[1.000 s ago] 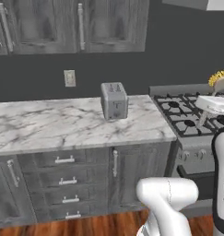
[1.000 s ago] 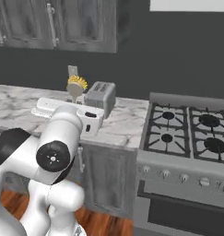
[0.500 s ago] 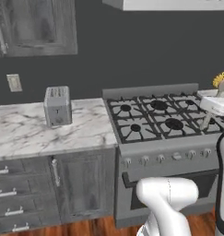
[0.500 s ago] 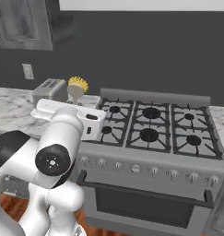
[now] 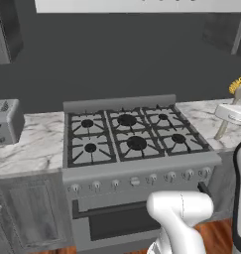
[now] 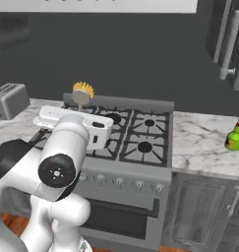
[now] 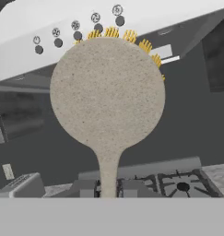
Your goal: Grab the spray bottle from the cabinet, then place it next to the cutting board for sanitizing. Then grab the dish brush from the countertop next to the sink and place it next to the cutting board.
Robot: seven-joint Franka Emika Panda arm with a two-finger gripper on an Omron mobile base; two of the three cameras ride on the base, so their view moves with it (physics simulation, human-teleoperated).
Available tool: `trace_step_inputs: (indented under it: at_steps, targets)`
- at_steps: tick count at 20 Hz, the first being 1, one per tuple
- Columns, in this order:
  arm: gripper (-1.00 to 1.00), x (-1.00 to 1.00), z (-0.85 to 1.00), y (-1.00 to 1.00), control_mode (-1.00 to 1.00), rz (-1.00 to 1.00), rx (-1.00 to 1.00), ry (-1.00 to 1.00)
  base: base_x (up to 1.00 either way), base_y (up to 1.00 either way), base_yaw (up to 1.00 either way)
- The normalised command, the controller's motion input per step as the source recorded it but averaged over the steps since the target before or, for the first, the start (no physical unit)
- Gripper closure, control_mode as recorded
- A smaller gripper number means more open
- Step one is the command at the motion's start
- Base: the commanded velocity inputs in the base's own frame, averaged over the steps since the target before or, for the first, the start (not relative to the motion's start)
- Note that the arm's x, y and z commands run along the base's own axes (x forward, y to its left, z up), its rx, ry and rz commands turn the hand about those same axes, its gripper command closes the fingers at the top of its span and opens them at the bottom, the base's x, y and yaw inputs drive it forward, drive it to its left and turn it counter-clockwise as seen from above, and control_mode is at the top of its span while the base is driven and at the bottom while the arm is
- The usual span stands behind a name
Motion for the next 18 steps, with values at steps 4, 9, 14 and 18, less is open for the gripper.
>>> trace_step_inputs:
  at_steps: [4,9,14,18]
  targets:
    - [1.00,0.00,0.00,0.00,1.00,0.00,0.00,0.00,0.09,-1.00,0.00]
    - [1.00,0.00,0.00,0.00,1.00,0.00,0.00,0.00,-0.23,-1.00,-0.01]
    - [1.00,0.00,0.00,0.00,1.00,0.00,0.00,0.00,-0.03,-1.00,-0.02]
    - [1.00,0.00,0.00,0.00,1.00,0.00,0.00,0.00,0.03,-1.00,0.00]
